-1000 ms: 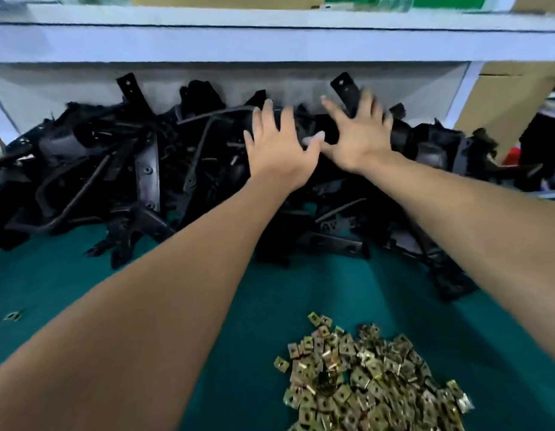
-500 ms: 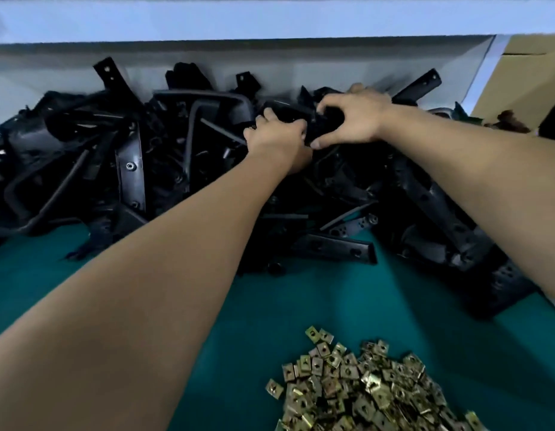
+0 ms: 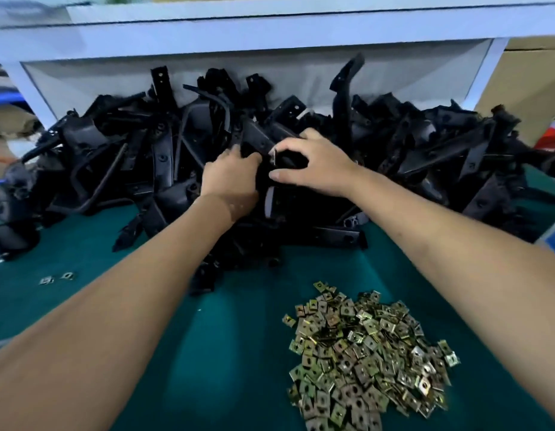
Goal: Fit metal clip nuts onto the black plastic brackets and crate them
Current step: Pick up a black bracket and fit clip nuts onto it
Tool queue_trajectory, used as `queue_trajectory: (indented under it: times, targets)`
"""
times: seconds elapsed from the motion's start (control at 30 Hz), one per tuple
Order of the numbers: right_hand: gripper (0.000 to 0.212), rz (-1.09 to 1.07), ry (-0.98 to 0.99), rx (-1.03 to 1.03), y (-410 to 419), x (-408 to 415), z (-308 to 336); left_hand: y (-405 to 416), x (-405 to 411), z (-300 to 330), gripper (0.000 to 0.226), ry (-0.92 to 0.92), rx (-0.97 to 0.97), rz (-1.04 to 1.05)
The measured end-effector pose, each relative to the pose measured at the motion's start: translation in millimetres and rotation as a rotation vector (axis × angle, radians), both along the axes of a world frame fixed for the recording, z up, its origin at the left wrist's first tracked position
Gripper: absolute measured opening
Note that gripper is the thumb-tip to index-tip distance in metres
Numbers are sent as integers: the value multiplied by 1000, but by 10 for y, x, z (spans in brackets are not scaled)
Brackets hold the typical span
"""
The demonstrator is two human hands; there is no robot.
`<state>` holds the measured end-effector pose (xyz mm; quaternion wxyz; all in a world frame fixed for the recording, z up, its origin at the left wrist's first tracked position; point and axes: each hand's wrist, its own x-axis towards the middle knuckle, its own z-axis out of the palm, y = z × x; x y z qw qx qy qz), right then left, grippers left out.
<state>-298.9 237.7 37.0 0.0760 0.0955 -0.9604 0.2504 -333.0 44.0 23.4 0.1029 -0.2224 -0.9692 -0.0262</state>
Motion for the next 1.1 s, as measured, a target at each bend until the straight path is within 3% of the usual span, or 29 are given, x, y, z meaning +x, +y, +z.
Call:
queue_trajectory:
  times: [0.13,0.23,0.37,0.47,0.53,0.6,0.67,0.73,0.8,0.9,1.0,1.1]
  targets:
    - [62,22,-25,64,-207,187,54,-277,188,-105,18,89,20,72]
    - [60,40,7,-91,-230,291,96,-417,244,-103,13,21,150,88]
    - [20,-132,336,-517,-114,240,314,-436,391,70,7,-13,614,65]
    - [39,-313,395,-758,-32,246,569,-319,661,163,20,76,956,162]
    - [43,-312,448,-855,-83,301,731,-223,877,177,20,97,1160,161]
    - [35,-251,514,-926,-250,426,846,-150,1050,182,21,9,1384,116]
    - [32,-146,510,-1124,-474,610,832,-95,1206,210,24,-284,1701,-3]
    - [32,-76,374,-1380,-716,868,706,-45,1355,231,26,-549,1954,-138]
    - [30,-83,206,-1507,-929,1123,496,7,1499,235,32,-530,2034,-178]
    - [34,-59,133,-1417,-1085,1437,187,-58,1665,234,25,-367,2162,-86]
    - [46,41,155,-1088,-1007,1721,-15,-321,1674,205,18,-344,2236,-74]
    - [42,49,205,-691,-845,1949,-249,-594,1641,177,19,-370,2232,-204]
